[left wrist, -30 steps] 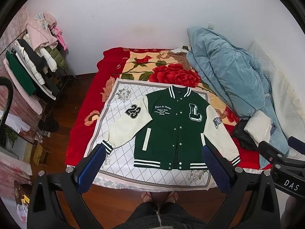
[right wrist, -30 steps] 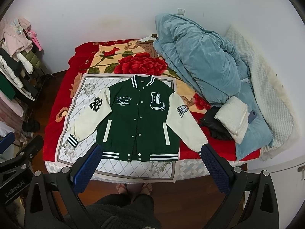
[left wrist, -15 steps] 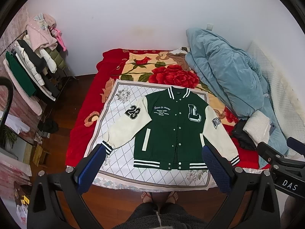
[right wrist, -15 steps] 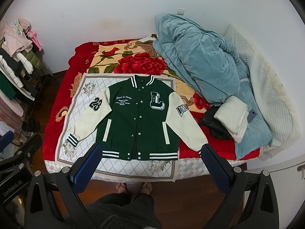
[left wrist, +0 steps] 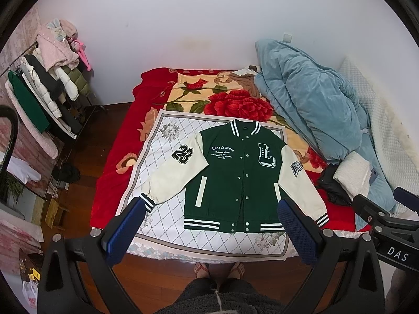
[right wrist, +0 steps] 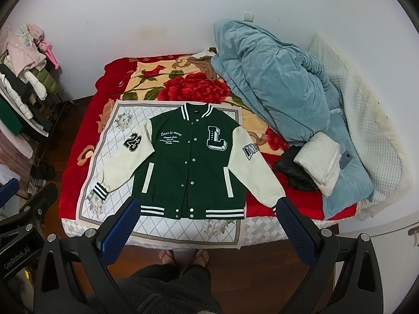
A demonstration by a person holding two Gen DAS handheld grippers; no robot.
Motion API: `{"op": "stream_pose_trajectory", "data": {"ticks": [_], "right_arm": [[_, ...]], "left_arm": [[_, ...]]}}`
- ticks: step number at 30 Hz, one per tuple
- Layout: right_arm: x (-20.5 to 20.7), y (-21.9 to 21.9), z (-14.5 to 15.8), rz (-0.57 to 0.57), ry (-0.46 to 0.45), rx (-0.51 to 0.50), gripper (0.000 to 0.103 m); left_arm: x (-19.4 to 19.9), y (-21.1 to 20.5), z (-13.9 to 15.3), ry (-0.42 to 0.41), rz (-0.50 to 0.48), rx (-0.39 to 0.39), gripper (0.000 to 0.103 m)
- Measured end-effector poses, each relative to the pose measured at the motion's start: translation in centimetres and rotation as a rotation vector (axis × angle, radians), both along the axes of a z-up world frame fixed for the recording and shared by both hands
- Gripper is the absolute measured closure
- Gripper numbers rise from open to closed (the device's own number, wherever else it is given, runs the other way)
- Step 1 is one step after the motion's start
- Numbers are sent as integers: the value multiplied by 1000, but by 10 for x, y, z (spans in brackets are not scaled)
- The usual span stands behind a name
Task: Fold large clothes
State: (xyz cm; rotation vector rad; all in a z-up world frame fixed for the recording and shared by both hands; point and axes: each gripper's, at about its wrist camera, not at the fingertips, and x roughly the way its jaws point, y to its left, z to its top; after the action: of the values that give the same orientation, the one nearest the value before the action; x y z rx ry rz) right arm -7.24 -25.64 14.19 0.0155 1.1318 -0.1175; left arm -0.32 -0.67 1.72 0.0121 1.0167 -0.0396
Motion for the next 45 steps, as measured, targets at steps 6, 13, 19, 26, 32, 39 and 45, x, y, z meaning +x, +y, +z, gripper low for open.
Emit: {"op": "stream_pose_trajectory", "data": {"ticks": [6, 13, 19, 26, 32, 39, 45], "right_arm": [[0, 1, -1, 0, 1, -1, 0], [-2, 2, 1, 0, -1, -1, 0], [-2, 2, 2, -5, -2, 1, 0], [1, 7, 6, -40, 1, 13, 0], [28, -35, -53, -213, -5, 121, 0], [24, -138, -195, -588, 92, 296, 30], [-7, -235, -343, -884, 163, 437, 34]], "left_arm": [[-1, 0, 0, -1, 0, -1, 0], [-1, -1, 2, -3, -2, -1, 0], [-1, -2, 2, -6, 0, -2, 0], [12, -10, 0, -38, -6, 41, 0], [69, -12, -40, -109, -2, 133, 0], [124, -27, -134, -58, -22, 214, 0], [159, -66, -224, 22, -58, 252, 0]]}}
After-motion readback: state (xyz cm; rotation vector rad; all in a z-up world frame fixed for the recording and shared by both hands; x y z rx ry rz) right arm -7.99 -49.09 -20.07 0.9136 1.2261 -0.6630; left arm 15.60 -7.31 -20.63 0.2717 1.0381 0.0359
